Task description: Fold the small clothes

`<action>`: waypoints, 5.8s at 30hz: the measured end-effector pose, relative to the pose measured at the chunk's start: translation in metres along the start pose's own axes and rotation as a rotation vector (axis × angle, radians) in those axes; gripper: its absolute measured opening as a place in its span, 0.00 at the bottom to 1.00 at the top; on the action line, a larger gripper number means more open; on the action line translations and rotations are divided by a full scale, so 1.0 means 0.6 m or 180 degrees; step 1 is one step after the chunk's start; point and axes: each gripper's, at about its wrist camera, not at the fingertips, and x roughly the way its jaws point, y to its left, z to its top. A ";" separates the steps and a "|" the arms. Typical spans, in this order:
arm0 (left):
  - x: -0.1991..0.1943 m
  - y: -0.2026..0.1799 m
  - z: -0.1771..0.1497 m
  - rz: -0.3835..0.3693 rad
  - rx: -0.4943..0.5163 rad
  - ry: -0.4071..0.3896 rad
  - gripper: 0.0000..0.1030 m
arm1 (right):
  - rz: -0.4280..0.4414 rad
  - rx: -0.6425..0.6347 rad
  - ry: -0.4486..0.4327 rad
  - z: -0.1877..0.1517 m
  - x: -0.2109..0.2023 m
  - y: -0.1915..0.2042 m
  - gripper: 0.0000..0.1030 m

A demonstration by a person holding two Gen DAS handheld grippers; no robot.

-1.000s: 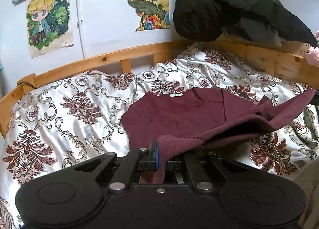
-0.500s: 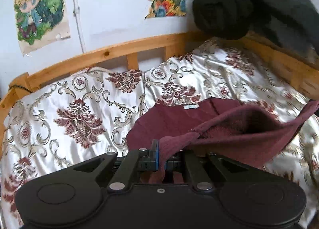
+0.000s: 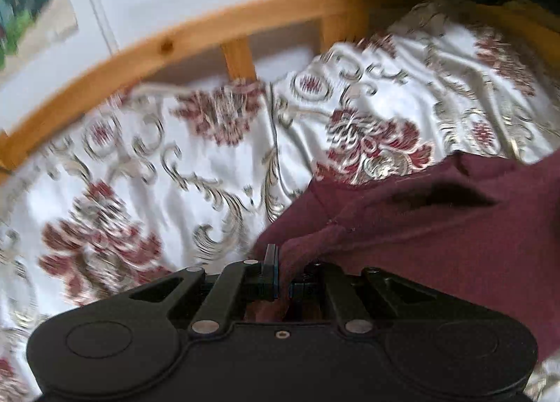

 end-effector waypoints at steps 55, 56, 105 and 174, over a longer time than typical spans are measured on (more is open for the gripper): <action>-0.080 0.022 -0.224 -0.0929 -0.1341 -0.0376 0.73 | 0.0827 0.2234 -0.0336 -0.213 -0.061 -0.030 0.69; -0.075 0.025 -0.225 -0.0963 -0.1437 -0.0332 0.68 | 0.0844 0.2282 -0.0284 -0.214 -0.054 -0.029 0.60; -0.062 0.038 -0.332 -0.0770 -0.2160 -0.0132 0.11 | 0.0922 0.2345 0.0056 -0.277 -0.041 0.007 0.10; -0.033 -0.006 -0.317 0.0095 -0.1729 -0.0175 1.00 | 0.0283 0.0849 -0.0347 -0.175 0.008 0.186 1.00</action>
